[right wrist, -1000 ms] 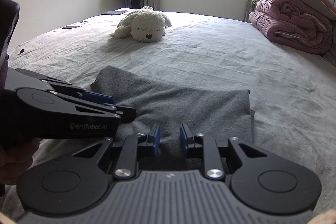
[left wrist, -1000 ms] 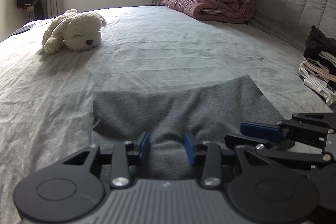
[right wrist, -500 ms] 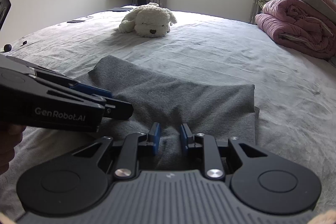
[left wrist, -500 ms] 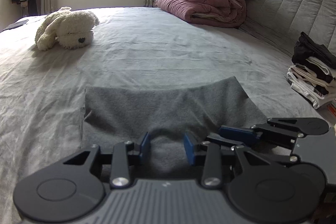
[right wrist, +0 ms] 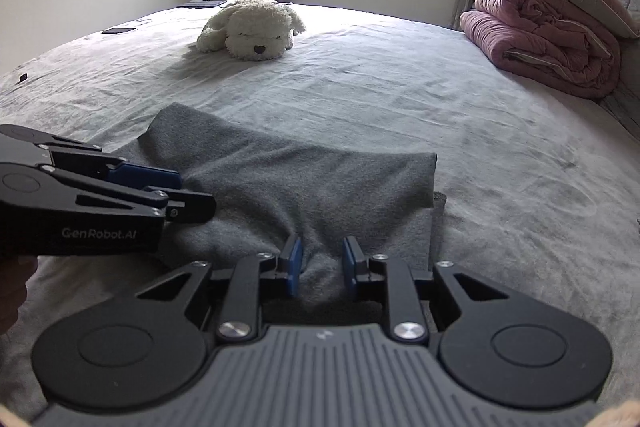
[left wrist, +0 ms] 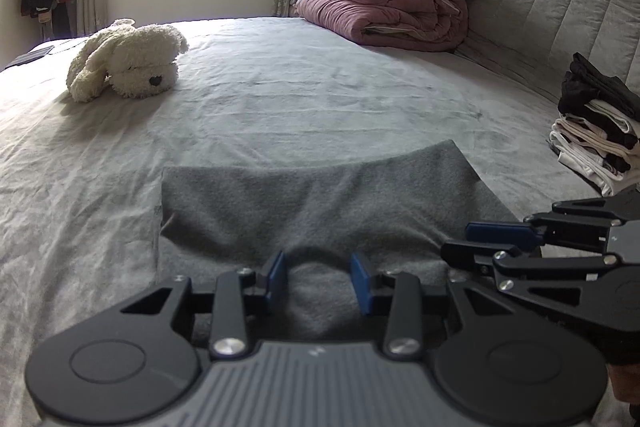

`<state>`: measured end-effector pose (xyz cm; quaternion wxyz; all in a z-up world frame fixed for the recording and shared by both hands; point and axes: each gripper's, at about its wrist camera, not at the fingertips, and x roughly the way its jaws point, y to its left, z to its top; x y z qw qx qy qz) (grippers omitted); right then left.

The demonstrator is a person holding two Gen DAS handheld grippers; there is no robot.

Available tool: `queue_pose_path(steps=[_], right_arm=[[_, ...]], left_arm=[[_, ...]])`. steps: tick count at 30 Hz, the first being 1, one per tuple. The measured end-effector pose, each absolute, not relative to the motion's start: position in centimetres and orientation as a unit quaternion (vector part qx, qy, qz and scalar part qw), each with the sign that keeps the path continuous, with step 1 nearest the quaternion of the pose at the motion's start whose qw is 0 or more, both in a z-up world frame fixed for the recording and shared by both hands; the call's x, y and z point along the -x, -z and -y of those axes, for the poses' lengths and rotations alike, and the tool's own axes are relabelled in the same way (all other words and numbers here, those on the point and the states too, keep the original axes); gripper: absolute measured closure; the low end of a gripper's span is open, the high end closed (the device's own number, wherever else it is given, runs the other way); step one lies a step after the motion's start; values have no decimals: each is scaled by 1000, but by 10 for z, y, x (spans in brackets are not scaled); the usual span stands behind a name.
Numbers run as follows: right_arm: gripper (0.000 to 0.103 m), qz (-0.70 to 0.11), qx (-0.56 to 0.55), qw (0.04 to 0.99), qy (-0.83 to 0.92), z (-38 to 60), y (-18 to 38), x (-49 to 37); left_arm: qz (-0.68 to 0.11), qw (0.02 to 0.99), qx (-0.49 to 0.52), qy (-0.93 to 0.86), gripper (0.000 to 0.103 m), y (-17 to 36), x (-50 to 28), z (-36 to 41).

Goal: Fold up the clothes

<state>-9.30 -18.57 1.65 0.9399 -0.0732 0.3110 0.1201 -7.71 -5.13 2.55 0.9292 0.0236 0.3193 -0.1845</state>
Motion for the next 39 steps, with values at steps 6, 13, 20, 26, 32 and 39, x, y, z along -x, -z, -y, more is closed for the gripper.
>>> queue_pose_path(steps=[6, 13, 20, 26, 32, 39], right_arm=[[73, -308, 72, 941, -121, 182, -11, 92], [73, -304, 74, 942, -125, 183, -11, 94], [72, -302, 84, 942, -121, 180, -11, 94], [72, -301, 86, 942, -121, 180, -11, 94], [72, -301, 87, 942, -121, 181, -13, 94], [73, -310, 64, 942, -108, 191, -19, 91]], left_arm=[[-307, 934, -53, 176, 65, -29, 84, 56], [-303, 935, -85, 163, 63, -32, 92, 47], [-297, 936, -98, 160, 63, -28, 96, 39], [-300, 935, -95, 163, 63, -25, 95, 36], [-314, 932, -81, 161, 63, -23, 90, 35], [-318, 930, -84, 163, 63, -22, 90, 35]])
